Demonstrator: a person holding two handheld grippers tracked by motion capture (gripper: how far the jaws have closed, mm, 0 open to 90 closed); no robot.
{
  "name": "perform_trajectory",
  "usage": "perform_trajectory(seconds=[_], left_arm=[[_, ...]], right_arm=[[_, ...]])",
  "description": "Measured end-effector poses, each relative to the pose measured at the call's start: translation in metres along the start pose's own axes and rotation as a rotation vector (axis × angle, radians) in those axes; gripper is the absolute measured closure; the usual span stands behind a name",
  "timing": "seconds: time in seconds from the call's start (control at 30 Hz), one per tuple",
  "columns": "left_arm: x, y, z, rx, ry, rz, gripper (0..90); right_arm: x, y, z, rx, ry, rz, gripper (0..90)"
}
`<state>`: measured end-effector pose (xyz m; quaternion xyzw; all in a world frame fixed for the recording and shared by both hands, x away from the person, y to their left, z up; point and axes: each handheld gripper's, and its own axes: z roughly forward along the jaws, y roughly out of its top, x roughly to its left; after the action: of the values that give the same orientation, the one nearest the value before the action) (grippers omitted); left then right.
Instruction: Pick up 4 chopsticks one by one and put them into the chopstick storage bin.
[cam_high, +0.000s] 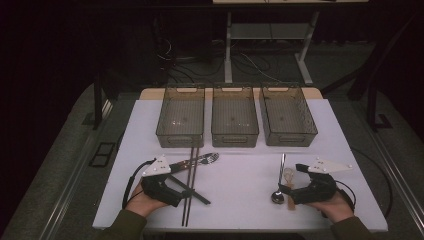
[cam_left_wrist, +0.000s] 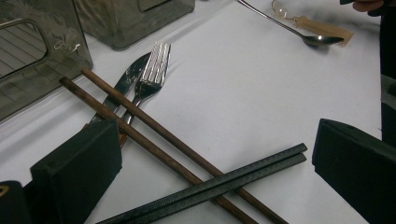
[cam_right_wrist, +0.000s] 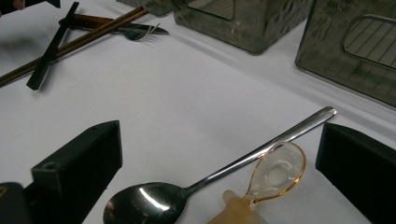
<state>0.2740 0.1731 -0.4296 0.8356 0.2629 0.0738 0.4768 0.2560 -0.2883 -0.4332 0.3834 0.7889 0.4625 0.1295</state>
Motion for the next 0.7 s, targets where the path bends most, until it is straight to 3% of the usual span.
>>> perform_trajectory(seconds=[0.4, 0.7], left_arm=[[0.0025, 0.0019, -0.0001, 0.015, 0.003, 0.0, 5.8], [0.0006, 0.0021, -0.0035, 0.036, -0.007, 0.002, 23.5]], right_arm=[[-0.003, -0.0001, -0.0015, -0.012, 0.007, 0.016, 0.2], [-0.0004, 0.0006, -0.0022, -0.017, 0.002, 0.017, 0.2]])
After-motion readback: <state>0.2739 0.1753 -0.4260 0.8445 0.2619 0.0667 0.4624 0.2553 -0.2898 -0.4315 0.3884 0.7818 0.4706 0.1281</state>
